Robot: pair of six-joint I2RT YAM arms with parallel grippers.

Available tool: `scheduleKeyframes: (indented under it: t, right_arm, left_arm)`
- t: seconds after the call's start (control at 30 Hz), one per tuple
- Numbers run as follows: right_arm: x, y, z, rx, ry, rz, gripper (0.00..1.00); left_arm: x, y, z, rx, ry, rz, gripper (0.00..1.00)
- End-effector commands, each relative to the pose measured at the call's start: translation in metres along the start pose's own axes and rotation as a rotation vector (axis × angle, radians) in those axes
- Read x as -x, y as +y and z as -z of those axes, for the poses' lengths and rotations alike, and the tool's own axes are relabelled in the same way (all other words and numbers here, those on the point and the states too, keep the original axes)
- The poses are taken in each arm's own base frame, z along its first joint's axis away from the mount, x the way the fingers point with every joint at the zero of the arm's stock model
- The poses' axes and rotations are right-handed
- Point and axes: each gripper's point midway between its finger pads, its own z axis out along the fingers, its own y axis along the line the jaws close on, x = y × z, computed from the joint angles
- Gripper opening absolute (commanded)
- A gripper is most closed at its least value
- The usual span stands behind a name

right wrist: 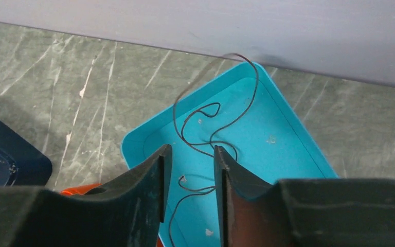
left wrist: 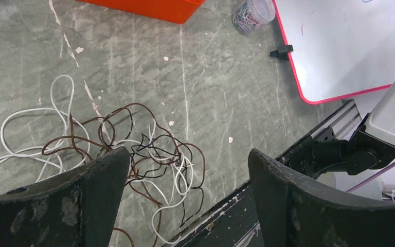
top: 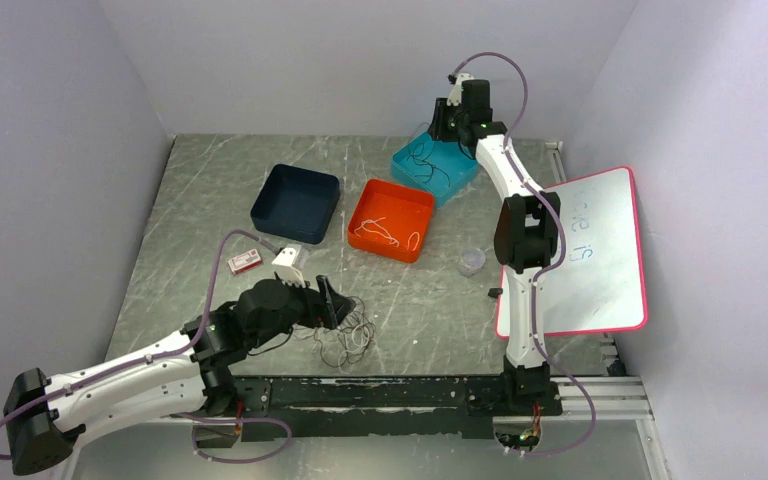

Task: Untangle the cables

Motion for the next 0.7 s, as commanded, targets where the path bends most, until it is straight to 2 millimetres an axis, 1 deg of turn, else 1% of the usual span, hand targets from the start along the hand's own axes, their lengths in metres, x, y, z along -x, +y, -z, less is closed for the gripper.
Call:
scheduleKeyframes:
  t: [0.0,0.1,0.2,0.33,0.4,0.53,0.67]
  right_arm:
    - [0.011,-0.01,0.018,-0.065,-0.017,-0.004,0.41]
    - [0.006,-0.014,0.027,-0.097,0.01,-0.002,0.46]
    - [-0.006,-0.011,0.034,-0.082,0.075,0.01,0.47]
    - [-0.036,-0.011,0.046,-0.082,0.186,0.013,0.46]
    - [-0.051,-0.012,0.047,-0.079,0.225,0.014,0.45]
    - [-0.073,-0.002,0.047,-0.008,0.289,0.01,0.41]
    - [-0.085,0.011,0.046,0.075,0.315,0.007,0.45]
  left_arm:
    - [-0.002,-0.004,-0.002,-0.019,0.012,-0.001,0.9]
    - [-0.001,-0.003,-0.002,-0.012,0.01,-0.004,0.9]
    - [0.0,-0.004,-0.002,-0.015,0.007,-0.004,0.9]
    - [-0.002,-0.003,-0.001,-0.018,0.013,-0.005,0.9]
    - [-0.003,-0.004,-0.001,-0.023,0.017,-0.006,0.9]
    - [-0.005,-0.005,-0.002,-0.026,0.025,-0.011,0.9]
    - [-0.004,-0.006,-0.001,-0.033,0.024,-0.012,0.9]
